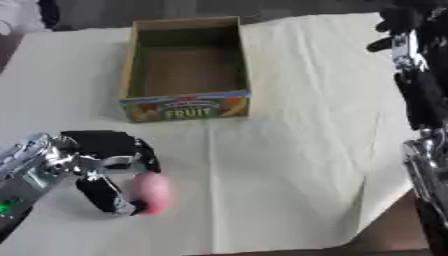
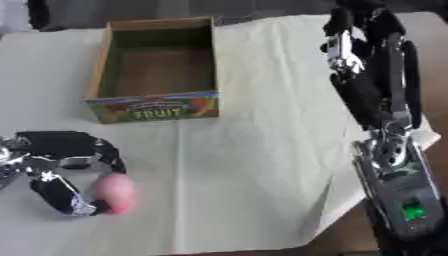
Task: Pick up objects on the table and place them in the box.
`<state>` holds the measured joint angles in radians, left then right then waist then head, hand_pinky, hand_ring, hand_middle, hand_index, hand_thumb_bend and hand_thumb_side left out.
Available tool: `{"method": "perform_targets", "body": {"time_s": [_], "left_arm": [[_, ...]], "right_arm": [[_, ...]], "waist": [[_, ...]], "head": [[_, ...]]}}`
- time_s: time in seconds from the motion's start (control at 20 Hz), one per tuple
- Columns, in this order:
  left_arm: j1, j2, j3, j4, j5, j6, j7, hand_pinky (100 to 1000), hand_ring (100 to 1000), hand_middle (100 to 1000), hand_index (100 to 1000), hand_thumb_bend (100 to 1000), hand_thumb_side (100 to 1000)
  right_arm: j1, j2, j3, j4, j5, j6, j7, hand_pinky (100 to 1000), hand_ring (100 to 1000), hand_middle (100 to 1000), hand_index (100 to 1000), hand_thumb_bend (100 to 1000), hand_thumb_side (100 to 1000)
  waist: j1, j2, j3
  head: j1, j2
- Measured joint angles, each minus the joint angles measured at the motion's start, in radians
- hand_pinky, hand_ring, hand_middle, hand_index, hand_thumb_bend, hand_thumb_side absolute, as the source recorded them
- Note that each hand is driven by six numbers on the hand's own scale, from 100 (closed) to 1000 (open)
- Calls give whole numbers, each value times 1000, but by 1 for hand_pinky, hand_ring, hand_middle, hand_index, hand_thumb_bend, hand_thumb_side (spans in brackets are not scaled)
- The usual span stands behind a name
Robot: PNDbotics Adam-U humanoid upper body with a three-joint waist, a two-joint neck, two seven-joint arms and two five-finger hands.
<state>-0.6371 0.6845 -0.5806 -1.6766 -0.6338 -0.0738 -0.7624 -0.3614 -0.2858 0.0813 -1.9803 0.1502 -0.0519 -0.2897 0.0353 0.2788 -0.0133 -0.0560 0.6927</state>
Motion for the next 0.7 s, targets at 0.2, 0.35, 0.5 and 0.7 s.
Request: {"method": "perform_targets", "body": {"time_s": [0.2, 0.35, 0.5, 0.7], "left_arm": [[0, 0, 0, -8, 1, 6, 8, 737, 781, 693, 709, 273, 345], [0, 0, 0, -9, 4, 10, 12, 736, 779, 693, 697, 252, 316], [-1, 0, 0, -9, 9, 12, 12, 734, 777, 689, 670, 241, 297], [-4, 0, -1, -11, 23, 18, 5, 731, 773, 686, 646, 216, 265]], "right_arm": [[0, 0, 0, 0, -1, 0, 0, 539, 790, 523, 772, 139, 624], [0, 0, 0, 0, -2, 1, 1, 540, 790, 524, 772, 138, 624], [0, 0, 0, 0, -2, 1, 2, 540, 791, 523, 772, 138, 624], [0, 0, 0, 0, -2, 1, 2, 540, 791, 523, 773, 137, 623]], "waist": [[0, 0, 1], [0, 0, 1], [0, 0, 1], [0, 0, 1]], "head": [[0, 0], [0, 0], [0, 0], [0, -1]]}}
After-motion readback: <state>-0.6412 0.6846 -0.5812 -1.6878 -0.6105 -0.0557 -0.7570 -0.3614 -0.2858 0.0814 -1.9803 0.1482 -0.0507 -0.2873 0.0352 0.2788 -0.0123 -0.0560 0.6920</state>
